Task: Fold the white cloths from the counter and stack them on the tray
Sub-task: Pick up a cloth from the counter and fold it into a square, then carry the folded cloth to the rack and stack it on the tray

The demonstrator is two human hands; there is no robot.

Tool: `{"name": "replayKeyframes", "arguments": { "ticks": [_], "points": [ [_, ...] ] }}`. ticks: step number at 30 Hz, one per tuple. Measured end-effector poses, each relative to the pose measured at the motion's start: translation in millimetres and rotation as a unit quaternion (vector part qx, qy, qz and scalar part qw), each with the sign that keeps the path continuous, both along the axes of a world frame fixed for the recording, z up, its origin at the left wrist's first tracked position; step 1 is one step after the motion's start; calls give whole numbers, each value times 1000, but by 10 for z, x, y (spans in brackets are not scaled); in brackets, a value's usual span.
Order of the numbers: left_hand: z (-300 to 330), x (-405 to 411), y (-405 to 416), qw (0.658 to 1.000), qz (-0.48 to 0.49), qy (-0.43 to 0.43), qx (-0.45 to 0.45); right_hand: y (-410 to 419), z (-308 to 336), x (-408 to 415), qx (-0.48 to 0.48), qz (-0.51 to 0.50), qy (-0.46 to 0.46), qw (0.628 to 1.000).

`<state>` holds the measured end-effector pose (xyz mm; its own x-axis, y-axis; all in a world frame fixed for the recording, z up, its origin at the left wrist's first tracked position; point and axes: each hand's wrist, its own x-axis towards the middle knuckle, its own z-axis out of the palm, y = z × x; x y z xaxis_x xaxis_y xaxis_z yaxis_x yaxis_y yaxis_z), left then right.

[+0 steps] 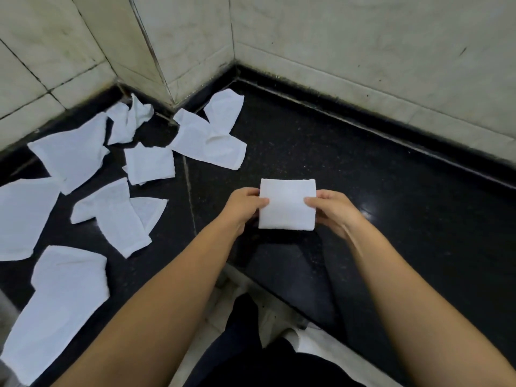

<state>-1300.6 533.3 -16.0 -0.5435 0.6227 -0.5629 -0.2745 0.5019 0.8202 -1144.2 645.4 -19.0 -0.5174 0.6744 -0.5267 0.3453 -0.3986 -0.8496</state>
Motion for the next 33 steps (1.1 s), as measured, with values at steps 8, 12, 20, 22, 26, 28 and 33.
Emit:
{"name": "replayKeyframes", "arguments": {
  "ticks": [8, 12, 20, 22, 26, 28, 33],
  "points": [
    [256, 381, -81, 990, -91, -88, 60, -353, 214, 682, 3, -101, 64, 993],
    [348, 665, -10, 978, -176, -98, 54, -603, 304, 1100, 17, -188, 69, 980],
    [329, 1526, -203, 911, -393, -119, 35, -1659, 268, 2070, 37, -379, 65, 922],
    [298, 1832, -309, 888, -440, -129, 28, -1980, 250, 2321, 42, -426, 58, 902],
    [310, 2562, -549, 842, -521, -138, 15, -2589, 248, 2882, 55, -518, 36, 853],
    [350, 2966, -661, 819, -557, -139, 11, -2851, 256, 3198, 59, -557, 45, 827],
    [431, 4125, -886, 768, -626, -136, 15, -3383, 325, 4119, 69, -628, 49, 774]
  ]
}}
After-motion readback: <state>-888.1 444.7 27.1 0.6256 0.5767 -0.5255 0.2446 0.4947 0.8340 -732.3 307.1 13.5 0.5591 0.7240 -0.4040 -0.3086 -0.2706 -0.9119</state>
